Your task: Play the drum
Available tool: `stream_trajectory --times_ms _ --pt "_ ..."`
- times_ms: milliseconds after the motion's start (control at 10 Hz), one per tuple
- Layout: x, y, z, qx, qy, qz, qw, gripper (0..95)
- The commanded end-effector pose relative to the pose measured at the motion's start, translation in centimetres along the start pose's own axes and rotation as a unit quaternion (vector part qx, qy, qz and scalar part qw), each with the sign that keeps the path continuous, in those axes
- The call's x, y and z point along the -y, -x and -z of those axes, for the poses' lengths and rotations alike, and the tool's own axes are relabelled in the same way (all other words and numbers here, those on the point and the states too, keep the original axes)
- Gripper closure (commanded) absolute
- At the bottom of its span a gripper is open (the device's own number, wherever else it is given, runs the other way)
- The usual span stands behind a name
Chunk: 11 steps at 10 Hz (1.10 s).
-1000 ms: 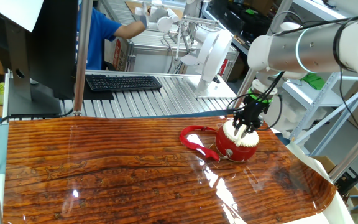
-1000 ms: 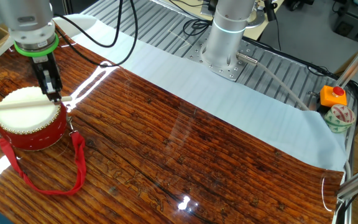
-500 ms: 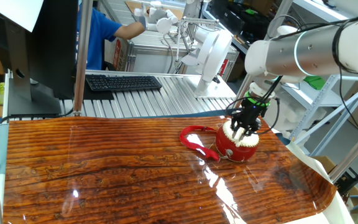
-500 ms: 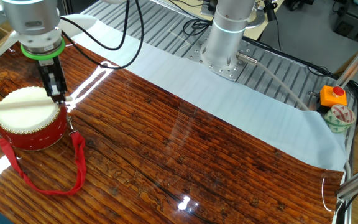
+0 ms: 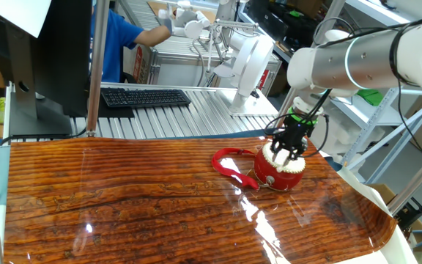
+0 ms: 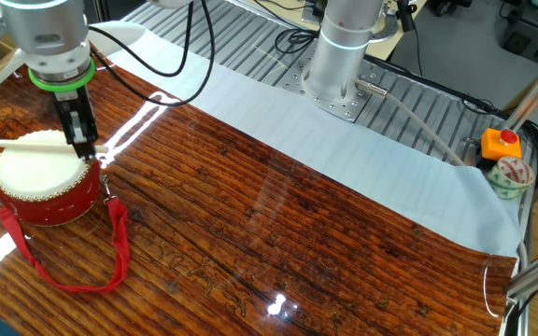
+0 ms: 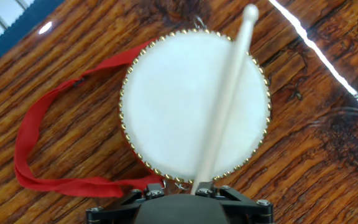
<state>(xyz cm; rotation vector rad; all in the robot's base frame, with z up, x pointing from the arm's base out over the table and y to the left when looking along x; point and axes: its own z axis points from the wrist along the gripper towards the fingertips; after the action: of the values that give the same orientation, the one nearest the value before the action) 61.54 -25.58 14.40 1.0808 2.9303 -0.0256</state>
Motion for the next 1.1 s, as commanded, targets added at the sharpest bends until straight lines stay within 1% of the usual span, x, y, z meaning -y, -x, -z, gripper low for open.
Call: stream_trajectory --times_ms 100,400,600,700,800,900,1000,1100 --pt "0.21 1.29 0.60 -0.019 0.003 0.008 0.9998 57.0" --pt "0.28 1.43 0.71 -0.014 0.007 0.004 0.9999 57.0" --pt "0.29 1.45 0.73 -0.006 0.006 -0.011 0.9999 57.0" --pt "0.29 1.48 0.74 -0.003 0.002 -0.017 0.9999 57.0" --pt "0.29 1.48 0.74 0.001 0.003 -0.034 0.9994 57.0" --pt "0.29 1.48 0.74 0.001 0.003 -0.037 0.9993 57.0" --pt "0.30 1.46 0.75 0.000 0.004 -0.053 0.9986 57.0" --pt "0.30 1.45 0.75 0.000 0.004 -0.060 0.9982 57.0"
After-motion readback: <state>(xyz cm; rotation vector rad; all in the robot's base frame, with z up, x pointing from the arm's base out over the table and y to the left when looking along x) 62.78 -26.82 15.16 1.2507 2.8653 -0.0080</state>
